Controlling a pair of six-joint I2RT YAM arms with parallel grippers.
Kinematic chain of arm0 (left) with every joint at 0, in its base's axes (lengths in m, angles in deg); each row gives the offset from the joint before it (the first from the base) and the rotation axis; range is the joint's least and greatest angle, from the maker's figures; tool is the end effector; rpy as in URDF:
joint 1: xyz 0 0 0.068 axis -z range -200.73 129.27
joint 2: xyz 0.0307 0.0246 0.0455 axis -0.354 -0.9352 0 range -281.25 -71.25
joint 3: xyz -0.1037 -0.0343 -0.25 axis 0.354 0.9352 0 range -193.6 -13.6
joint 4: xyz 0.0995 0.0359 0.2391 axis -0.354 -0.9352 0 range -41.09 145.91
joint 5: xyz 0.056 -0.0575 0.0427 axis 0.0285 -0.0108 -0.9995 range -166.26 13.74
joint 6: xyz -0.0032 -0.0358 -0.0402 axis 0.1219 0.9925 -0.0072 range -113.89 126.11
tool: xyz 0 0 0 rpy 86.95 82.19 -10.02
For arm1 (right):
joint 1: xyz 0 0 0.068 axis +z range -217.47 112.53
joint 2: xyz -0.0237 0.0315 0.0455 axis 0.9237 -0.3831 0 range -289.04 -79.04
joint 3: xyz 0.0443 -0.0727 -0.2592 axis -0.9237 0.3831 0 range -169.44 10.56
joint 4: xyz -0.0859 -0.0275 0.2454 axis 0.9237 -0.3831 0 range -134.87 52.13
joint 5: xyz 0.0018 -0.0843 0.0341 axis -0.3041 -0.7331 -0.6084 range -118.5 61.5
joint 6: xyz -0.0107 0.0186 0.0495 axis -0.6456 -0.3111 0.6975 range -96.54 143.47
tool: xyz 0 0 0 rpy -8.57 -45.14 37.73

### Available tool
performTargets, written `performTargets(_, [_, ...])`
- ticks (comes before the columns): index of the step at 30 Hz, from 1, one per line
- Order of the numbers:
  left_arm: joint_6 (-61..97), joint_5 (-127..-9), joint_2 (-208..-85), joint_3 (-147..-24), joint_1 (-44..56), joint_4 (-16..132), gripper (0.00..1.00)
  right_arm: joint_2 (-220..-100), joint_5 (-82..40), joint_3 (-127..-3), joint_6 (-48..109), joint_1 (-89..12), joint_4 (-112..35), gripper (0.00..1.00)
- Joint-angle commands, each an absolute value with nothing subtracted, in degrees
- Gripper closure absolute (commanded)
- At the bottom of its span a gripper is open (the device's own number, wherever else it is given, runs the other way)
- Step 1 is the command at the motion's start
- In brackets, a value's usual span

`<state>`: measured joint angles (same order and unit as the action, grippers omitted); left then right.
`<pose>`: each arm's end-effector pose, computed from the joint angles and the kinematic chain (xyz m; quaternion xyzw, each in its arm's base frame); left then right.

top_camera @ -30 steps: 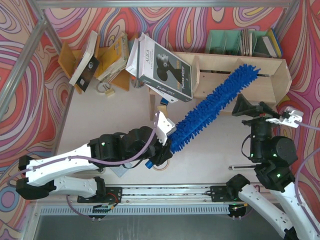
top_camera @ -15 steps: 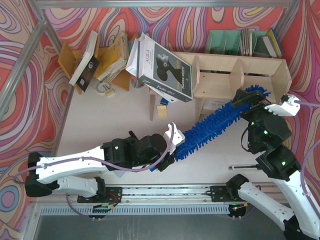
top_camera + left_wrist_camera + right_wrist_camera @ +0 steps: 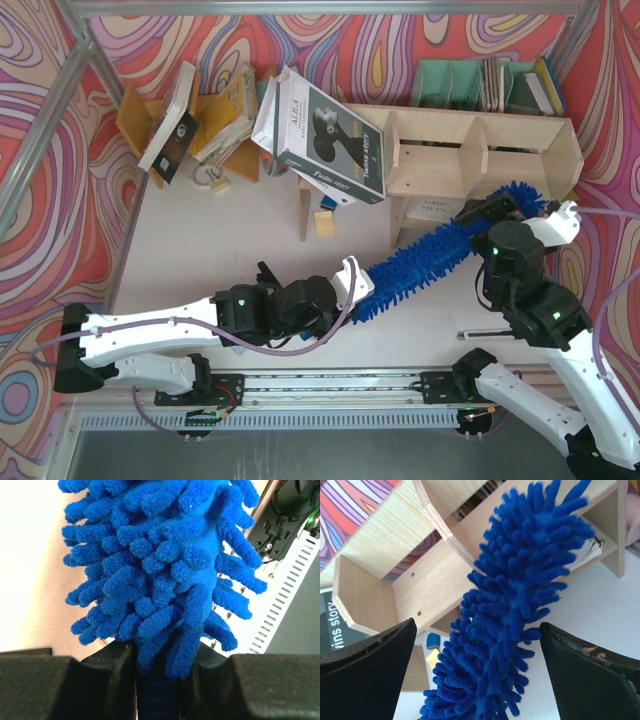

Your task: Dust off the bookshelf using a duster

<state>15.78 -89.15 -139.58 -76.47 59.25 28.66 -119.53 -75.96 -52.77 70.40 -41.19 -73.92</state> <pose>0.0536 -0.2582 0.3366 0.4581 0.7440 -0.2660 0.4073 0.1167 0.0284 0.4129 0.3745 0.6610 0.0859 0.6445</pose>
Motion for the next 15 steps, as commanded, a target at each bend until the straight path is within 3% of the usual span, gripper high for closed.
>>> performTargets(1, [12.83,-89.36,-138.22,-75.61,60.32,34.97,1.0,-119.59,-74.68,-49.67,76.79,-41.11,-75.79,0.03])
performTargets(7, [10.01,-89.04,-137.28,-73.43,61.55,40.12,1.0,-119.92,-76.33,-48.7,87.83,-41.14,-81.0,0.06])
performTargets(15, [7.92,-89.08,-137.96,-72.27,61.62,43.65,1.0,-119.38,-76.05,-45.9,93.92,-41.1,-83.8,0.3])
